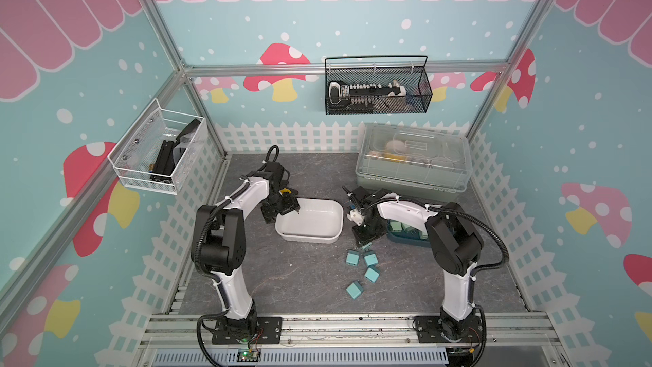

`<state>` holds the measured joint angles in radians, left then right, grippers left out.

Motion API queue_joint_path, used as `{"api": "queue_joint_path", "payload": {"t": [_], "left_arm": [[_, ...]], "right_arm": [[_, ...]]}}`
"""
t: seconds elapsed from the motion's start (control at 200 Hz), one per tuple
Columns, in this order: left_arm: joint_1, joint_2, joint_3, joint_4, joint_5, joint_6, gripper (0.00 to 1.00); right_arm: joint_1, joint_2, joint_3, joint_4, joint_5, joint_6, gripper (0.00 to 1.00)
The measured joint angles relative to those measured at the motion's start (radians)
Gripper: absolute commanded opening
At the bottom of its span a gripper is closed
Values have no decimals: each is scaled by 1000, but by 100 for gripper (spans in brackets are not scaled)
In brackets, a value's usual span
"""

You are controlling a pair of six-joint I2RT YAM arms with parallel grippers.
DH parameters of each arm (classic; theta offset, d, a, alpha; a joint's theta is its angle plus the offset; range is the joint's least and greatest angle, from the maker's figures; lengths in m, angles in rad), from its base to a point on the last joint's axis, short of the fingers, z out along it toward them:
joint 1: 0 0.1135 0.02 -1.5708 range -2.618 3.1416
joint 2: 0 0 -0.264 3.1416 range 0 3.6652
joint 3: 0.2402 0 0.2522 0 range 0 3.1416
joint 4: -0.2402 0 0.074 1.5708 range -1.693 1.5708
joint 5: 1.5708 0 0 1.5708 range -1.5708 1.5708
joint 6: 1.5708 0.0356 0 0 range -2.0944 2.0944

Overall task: Place the plugs by color into the storage box
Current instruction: Pick up the plug from the center of the board, then adjust the storage box at the center of the board, then place the plug in the storage box.

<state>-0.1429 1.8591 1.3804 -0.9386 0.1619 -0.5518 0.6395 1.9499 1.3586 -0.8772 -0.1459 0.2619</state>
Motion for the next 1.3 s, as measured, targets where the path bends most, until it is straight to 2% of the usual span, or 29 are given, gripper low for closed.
{"api": "queue_joint_path", "payload": {"t": [0.255, 0.43, 0.59, 0.851, 1.061, 1.301], "left_arm": [[-98, 2, 0, -14, 19, -83, 89], [-160, 10, 0, -9, 50, -127, 89], [-163, 11, 1, -10, 51, -134, 89], [-153, 11, 15, -6, 50, -149, 89], [-149, -3, 22, 6, 34, -164, 89], [-100, -125, -61, 83, 35, -201, 89]], "right_arm": [[-56, -92, 23, -84, 22, 16, 31], [-56, -106, 148, -148, 36, 17, 30], [-56, -96, 294, -208, 41, 16, 30], [-43, 127, 598, -249, 21, 13, 31], [-13, 265, 701, -272, 3, 12, 31], [3, 374, 752, -261, -4, 13, 31]]}}
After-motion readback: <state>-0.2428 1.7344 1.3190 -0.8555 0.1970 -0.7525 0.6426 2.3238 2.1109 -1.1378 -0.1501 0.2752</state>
